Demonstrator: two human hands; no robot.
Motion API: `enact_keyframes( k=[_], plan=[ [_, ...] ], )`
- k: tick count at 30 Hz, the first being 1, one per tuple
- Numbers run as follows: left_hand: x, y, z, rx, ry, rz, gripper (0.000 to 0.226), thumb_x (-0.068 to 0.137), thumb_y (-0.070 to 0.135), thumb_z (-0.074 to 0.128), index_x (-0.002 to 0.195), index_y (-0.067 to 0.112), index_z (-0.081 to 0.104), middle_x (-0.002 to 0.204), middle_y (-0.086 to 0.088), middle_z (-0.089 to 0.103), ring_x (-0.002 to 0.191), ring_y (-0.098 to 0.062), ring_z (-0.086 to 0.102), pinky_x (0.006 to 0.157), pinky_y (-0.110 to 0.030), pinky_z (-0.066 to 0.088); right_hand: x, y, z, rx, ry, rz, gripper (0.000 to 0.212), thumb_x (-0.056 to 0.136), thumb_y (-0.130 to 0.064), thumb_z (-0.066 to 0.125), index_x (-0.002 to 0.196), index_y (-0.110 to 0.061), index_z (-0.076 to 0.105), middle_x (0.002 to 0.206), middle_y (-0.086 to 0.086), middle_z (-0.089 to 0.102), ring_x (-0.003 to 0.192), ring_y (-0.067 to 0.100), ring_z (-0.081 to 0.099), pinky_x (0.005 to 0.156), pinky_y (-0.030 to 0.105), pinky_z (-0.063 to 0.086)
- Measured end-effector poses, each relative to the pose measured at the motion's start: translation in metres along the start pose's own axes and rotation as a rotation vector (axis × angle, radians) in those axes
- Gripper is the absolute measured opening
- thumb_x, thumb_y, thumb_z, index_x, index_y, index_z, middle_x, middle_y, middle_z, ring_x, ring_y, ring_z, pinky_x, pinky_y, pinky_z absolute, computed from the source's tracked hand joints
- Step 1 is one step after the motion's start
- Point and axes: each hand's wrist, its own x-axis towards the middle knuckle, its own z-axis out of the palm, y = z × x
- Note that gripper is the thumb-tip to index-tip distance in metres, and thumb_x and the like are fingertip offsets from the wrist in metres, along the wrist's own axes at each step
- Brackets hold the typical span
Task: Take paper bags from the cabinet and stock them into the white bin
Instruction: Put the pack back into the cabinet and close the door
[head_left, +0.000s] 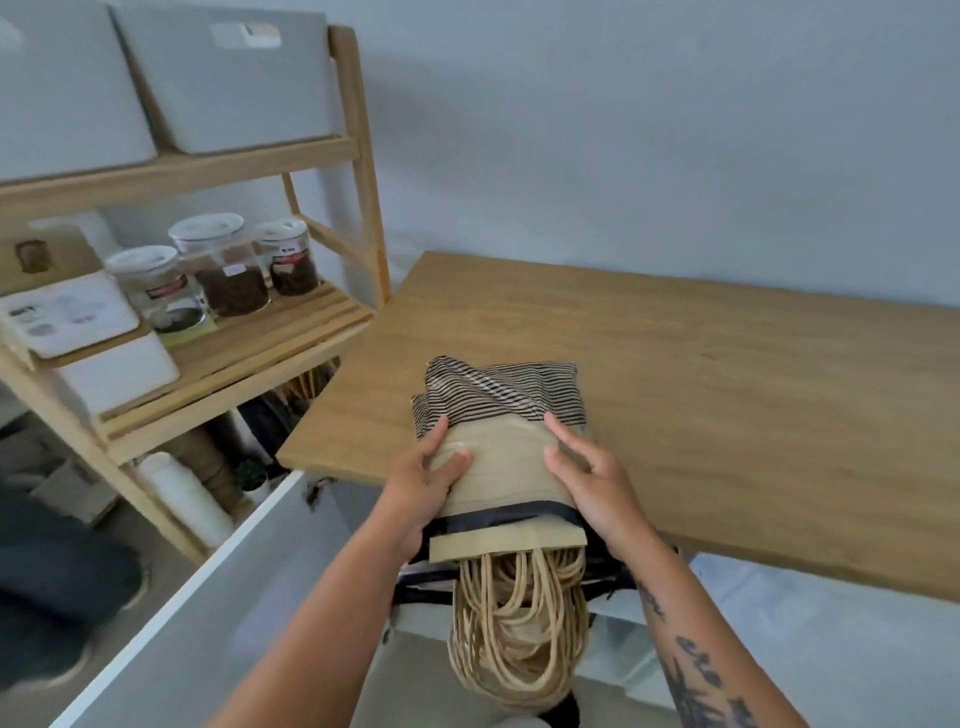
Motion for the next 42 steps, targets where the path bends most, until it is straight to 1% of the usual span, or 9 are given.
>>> enact_keyframes(
  k=[3,9,14,21,24,30,34,37,42],
  plan=[
    [-0.044,-0.014,-0.021,-0.074,0.033,-0.021,0.057,0.090,0.017,0.059,0.142,0.026,0.038,0.142,-0.004,0.044,0.109,-0.016,0.051,0.090,-0.028,0.046,-0.044,-0.004,0.024,0.035,0.011,0.019,0.040,0.090,-0.030,0.056,0.129,-0.039,0.049,0.140,-0.010,0.047,0.126,0.007,0.046,0.109,0.035,0.037],
    [-0.106,-0.034,-0.063,-0.102,0.083,-0.033,0.056,0.088,0.020,0.062,0.140,0.029,0.041,0.140,-0.005,0.048,0.115,-0.024,0.057,0.098,-0.042,0.049,-0.103,-0.012,0.064,0.046,0.039,0.031,0.034,0.089,-0.031,0.056,0.122,-0.040,0.056,0.128,-0.010,0.059,0.118,0.012,0.055,0.106,0.042,0.040],
    [-0.136,-0.048,-0.086,-0.105,0.136,-0.003,0.056,0.089,0.021,0.061,0.140,0.029,0.041,0.140,-0.004,0.048,0.115,-0.025,0.057,0.094,-0.039,0.051,-0.127,-0.010,0.090,0.021,-0.013,0.035,0.032,0.079,-0.051,0.055,0.108,-0.062,0.053,0.122,-0.007,0.056,0.114,0.006,0.053,0.108,0.041,0.038],
    [-0.155,-0.072,-0.102,-0.036,0.180,0.008,0.057,0.088,0.020,0.062,0.140,0.028,0.040,0.135,-0.004,0.051,0.096,-0.014,0.060,0.070,-0.023,0.051,-0.153,0.015,0.115,0.083,-0.059,0.088,0.035,0.088,-0.035,0.058,0.121,-0.044,0.055,0.120,-0.009,0.055,0.109,0.001,0.051,0.108,0.033,0.037],
    [-0.157,-0.091,-0.101,-0.016,0.159,-0.014,0.058,0.088,0.018,0.062,0.141,0.026,0.040,0.139,-0.004,0.048,0.109,-0.019,0.058,0.080,-0.026,0.051,-0.160,0.031,0.117,0.090,-0.050,0.124,0.035,0.088,-0.034,0.058,0.122,-0.044,0.055,0.120,-0.006,0.053,0.108,-0.002,0.050,0.107,0.028,0.036],
    [-0.142,-0.124,-0.084,0.006,0.119,-0.055,0.060,0.088,0.017,0.061,0.143,0.024,0.037,0.134,0.002,0.047,0.105,-0.010,0.056,0.081,-0.018,0.048,-0.157,0.064,0.103,0.072,-0.084,0.137,0.040,0.090,-0.027,0.057,0.128,-0.034,0.052,0.111,-0.021,0.051,0.100,-0.012,0.047,0.097,0.015,0.035],
    [-0.121,-0.145,-0.065,0.053,0.117,-0.090,0.060,0.088,0.017,0.061,0.143,0.024,0.036,0.129,0.008,0.044,0.113,-0.010,0.050,0.094,-0.023,0.041,-0.145,0.098,0.091,0.041,-0.097,0.185,0.040,0.087,-0.037,0.058,0.125,-0.047,0.050,0.137,-0.005,0.047,0.126,0.006,0.044,0.109,0.027,0.033],
    [-0.092,-0.160,-0.048,0.115,0.114,-0.107,0.061,0.087,0.021,0.062,0.142,0.029,0.036,0.130,0.006,0.043,0.116,-0.013,0.049,0.100,-0.026,0.041,-0.127,0.118,0.077,0.052,-0.085,0.206,0.039,0.089,-0.029,0.059,0.121,-0.048,0.048,0.126,-0.008,0.054,0.111,-0.001,0.050,0.099,0.018,0.038],
    [-0.030,-0.196,-0.016,0.085,0.040,-0.127,0.063,0.087,0.022,0.062,0.143,0.031,0.034,0.136,0.008,0.042,0.117,-0.010,0.048,0.091,-0.016,0.042,-0.084,0.171,0.055,0.021,-0.044,0.225,0.042,0.089,-0.027,0.056,0.129,-0.039,0.047,0.130,-0.001,0.052,0.120,0.009,0.049,0.108,0.030,0.037]
  ],
)
